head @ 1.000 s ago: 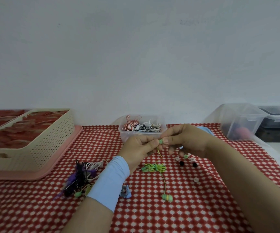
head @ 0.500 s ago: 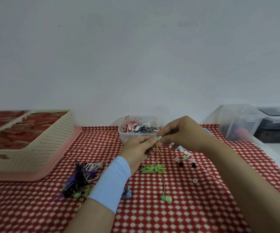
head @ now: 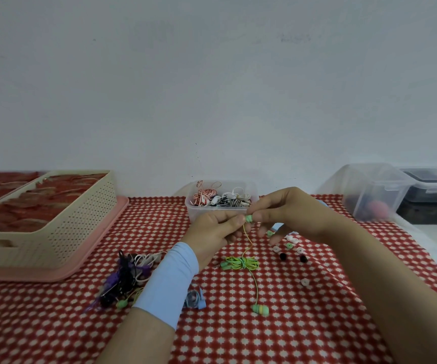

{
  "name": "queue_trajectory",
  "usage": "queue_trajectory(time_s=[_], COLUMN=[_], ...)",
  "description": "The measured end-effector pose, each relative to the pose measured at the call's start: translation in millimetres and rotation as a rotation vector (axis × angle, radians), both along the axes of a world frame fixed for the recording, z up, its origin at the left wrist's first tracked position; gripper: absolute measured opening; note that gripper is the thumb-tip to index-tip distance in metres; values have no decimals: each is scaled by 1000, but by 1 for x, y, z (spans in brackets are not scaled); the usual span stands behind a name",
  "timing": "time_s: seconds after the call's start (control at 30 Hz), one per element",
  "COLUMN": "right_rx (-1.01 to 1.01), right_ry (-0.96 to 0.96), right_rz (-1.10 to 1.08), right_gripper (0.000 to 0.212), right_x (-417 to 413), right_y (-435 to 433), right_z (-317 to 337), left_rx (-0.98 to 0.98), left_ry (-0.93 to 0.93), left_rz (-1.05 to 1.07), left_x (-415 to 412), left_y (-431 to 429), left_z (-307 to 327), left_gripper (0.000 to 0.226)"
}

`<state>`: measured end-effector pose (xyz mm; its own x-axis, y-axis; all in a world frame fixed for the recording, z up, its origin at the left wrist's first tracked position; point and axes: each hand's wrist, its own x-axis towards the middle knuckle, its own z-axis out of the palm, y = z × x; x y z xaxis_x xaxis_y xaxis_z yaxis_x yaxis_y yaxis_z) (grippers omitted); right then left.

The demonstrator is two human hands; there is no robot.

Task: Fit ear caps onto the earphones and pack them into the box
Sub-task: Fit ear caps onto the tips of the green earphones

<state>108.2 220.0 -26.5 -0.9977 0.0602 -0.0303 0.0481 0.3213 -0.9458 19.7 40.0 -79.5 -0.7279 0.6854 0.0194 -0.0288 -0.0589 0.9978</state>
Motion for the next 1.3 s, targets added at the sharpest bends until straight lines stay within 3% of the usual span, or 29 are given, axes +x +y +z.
queue_trajectory(time_s=[0.3,0.43,0.63,0.97,1.17,1.3], right_rx=[-65,-97,-118,-144,-71,-116], right_ry=[-51,-34,-2,-126,-74,-36], right_rz=[-21,-5,-17,65,14,-27], right_gripper=[15,29,15,22,10,13], right_x=[-3,-2,-3,0,-3,-4], right_y=[2,3,0,7,2,-2], right_z=[-3,-3,-7,-5,-10,-11], left_rx=[105,141,148,79,52,28], left_ry=[-24,-80,-56,24,43,76], left_rz=[5,15,4,-72,-17,76], left_x=[4,5,5,8,3,-3], left_y=[4,6,4,1,0,1], left_z=[-3,-1,1,2,-2,-4], left_gripper=[16,13,13,16,14,12])
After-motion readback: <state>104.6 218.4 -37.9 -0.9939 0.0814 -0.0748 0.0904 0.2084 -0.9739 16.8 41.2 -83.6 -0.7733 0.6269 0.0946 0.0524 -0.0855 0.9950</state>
